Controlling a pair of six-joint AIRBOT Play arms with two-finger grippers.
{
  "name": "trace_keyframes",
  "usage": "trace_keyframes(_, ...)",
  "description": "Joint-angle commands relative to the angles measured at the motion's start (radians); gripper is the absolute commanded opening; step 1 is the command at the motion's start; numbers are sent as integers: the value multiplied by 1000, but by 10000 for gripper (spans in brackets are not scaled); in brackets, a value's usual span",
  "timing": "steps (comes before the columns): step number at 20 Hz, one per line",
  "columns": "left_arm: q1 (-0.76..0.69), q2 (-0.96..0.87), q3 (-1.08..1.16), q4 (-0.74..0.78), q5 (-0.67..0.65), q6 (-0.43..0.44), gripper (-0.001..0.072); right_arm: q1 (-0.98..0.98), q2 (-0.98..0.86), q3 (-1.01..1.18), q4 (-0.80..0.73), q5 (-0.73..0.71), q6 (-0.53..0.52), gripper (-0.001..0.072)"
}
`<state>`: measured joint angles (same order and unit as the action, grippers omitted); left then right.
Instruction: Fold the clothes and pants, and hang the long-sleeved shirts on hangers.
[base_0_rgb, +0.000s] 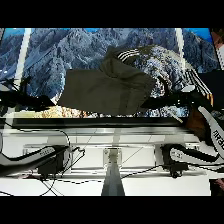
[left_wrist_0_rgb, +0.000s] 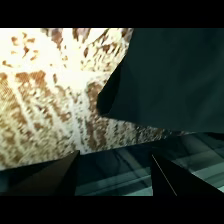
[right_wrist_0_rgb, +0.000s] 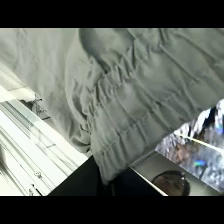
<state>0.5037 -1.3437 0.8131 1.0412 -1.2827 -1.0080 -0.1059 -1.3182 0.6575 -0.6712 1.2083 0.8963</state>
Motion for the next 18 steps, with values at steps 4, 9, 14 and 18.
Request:
trace_keyframes(4, -64, -125, -46, -205, 74, 208, 474, 1, 3, 10, -12, 4, -1, 27)
trace_keyframes(9, -144, -157, -43, -206, 220, 231, 331, 1, 3, 10, -12, 5, 1, 27)
trace_keyframes(14, -148, -146, 14, -205, 231, 231, 7, 1, 6, 11, -10, 10, 1, 27)
trace_keyframes(18, -171, -27, 127, -205, 225, 231, 6, 2, 71, 103, 6, 86, 3, 26)
